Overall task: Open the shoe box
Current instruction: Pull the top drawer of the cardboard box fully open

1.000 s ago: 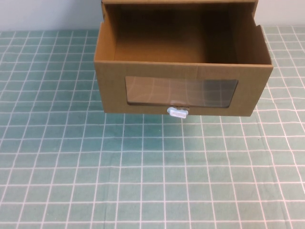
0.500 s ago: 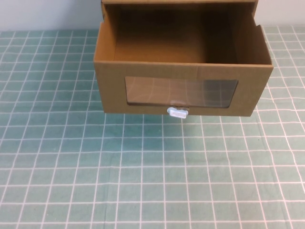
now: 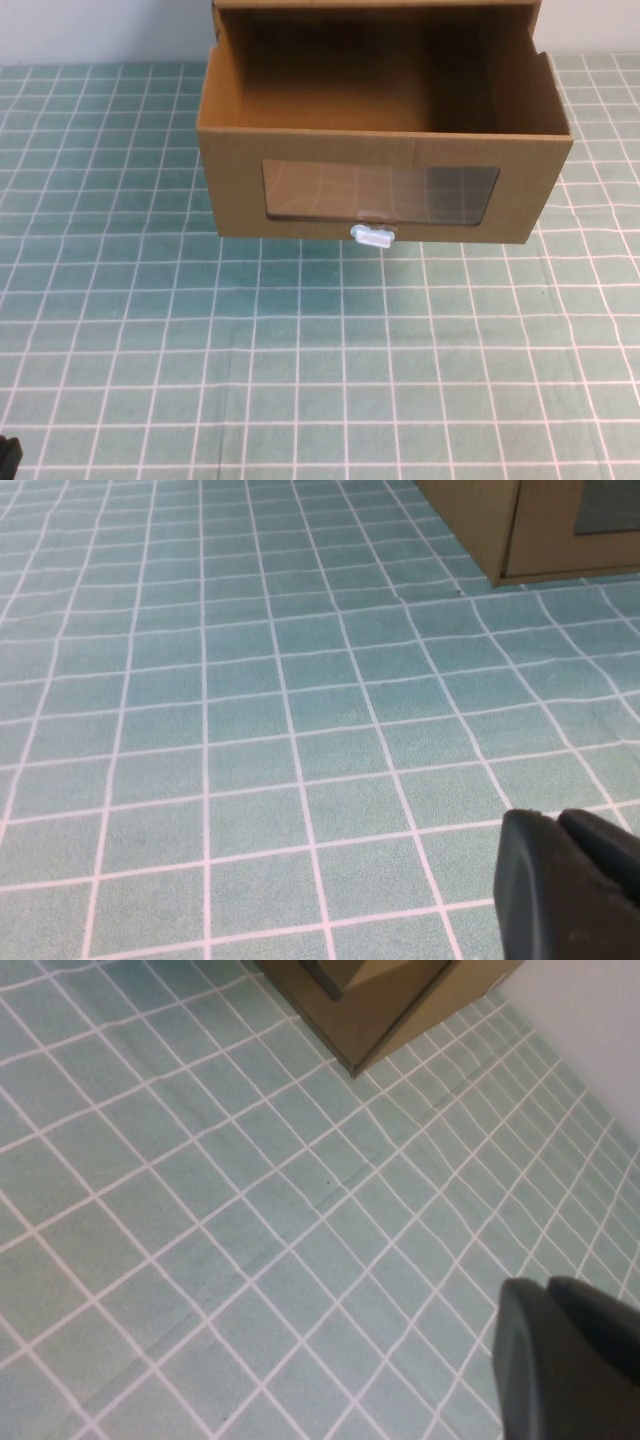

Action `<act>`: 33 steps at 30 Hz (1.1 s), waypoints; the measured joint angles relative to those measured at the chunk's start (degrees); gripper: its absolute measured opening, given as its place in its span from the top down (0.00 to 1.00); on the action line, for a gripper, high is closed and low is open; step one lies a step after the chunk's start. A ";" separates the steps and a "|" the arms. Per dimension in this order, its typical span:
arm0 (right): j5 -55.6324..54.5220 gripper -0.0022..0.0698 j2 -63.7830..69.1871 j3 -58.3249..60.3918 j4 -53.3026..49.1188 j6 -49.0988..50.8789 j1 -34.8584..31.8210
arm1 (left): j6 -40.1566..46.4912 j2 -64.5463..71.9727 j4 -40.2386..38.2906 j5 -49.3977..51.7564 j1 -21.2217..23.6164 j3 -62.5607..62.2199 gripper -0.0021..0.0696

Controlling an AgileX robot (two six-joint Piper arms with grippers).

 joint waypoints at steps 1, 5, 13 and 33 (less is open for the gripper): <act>0.00 0.99 0.00 0.00 0.00 0.00 0.00 | 0.13 0.00 0.00 0.00 0.00 0.00 0.98; 0.00 0.99 0.00 0.00 0.00 0.00 0.00 | 0.13 0.00 0.00 0.00 0.00 0.00 0.98; 0.00 0.99 0.00 0.00 0.00 0.00 0.00 | 0.13 0.00 0.09 0.00 0.00 0.00 0.98; -5.04 0.99 -7.82 0.00 5.51 0.00 -28.72 | 0.13 0.00 0.23 0.00 0.00 0.00 0.98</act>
